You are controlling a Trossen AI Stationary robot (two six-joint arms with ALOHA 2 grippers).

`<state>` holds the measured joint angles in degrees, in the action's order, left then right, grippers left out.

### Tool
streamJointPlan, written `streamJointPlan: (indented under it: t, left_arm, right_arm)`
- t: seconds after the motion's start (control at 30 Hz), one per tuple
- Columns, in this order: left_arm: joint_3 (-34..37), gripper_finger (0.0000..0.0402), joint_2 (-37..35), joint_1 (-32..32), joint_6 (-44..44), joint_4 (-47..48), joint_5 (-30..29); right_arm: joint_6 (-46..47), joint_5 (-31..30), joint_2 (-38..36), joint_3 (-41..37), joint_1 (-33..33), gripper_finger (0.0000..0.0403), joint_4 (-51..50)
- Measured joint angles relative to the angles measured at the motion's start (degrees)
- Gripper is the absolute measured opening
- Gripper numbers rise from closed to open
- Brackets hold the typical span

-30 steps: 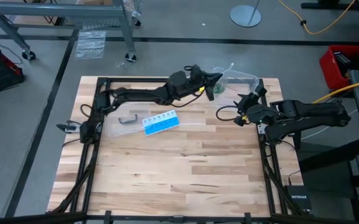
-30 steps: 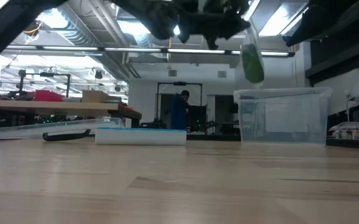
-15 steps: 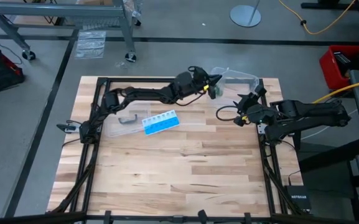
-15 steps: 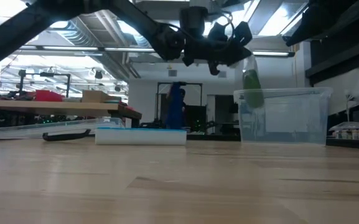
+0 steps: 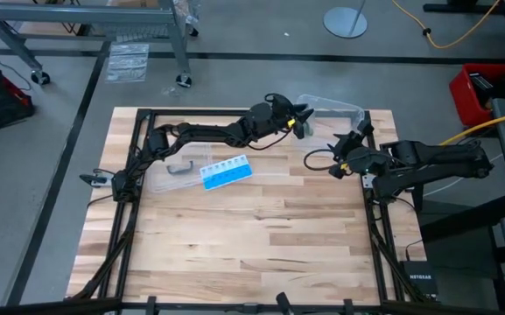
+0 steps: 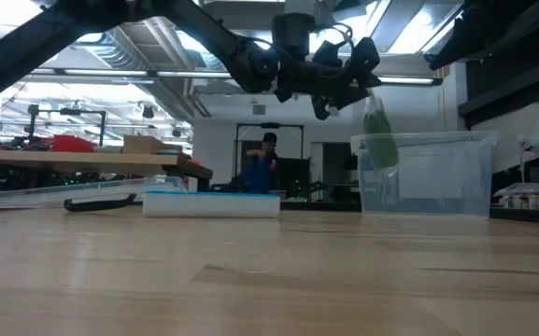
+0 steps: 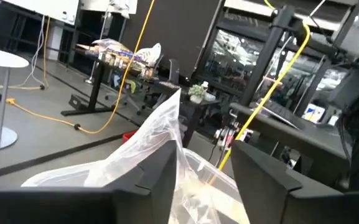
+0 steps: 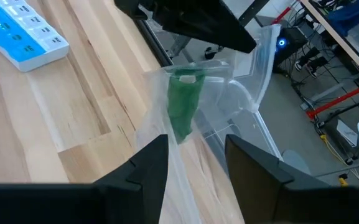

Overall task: Roll bandage
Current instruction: Put the transparent zip bag with the rolled green bandage into the transparent tupperware, then close the transparent tupperware lid

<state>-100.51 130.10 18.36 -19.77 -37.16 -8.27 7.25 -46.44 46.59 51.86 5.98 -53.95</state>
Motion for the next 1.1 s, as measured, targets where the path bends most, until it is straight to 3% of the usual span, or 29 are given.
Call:
streamJointPlan:
  t: [0.17,0.43,0.83,1.1]
  left_arm:
    - [0.02,0.0163,0.0,0.14,-2.82,-6.0,-0.08]
    - [0.0,0.0158,0.0,0.14,-2.76,-9.62,0.24]
    - [0.02,0.0157,-0.02,0.5,7.95,-3.35,-0.55]
    - [0.0,0.0157,-0.13,0.77,6.36,-3.13,-0.91]
  right_arm:
    - [-0.02,-0.02,0.0,0.0,0.0,0.0163,0.02]
    - [-0.1,-0.03,0.0,0.0,0.01,0.0163,0.28]
    - [-0.12,-0.02,0.0,0.02,0.01,0.0163,-0.5]
    - [-0.15,-0.03,0.0,0.02,0.0,0.0163,-0.66]
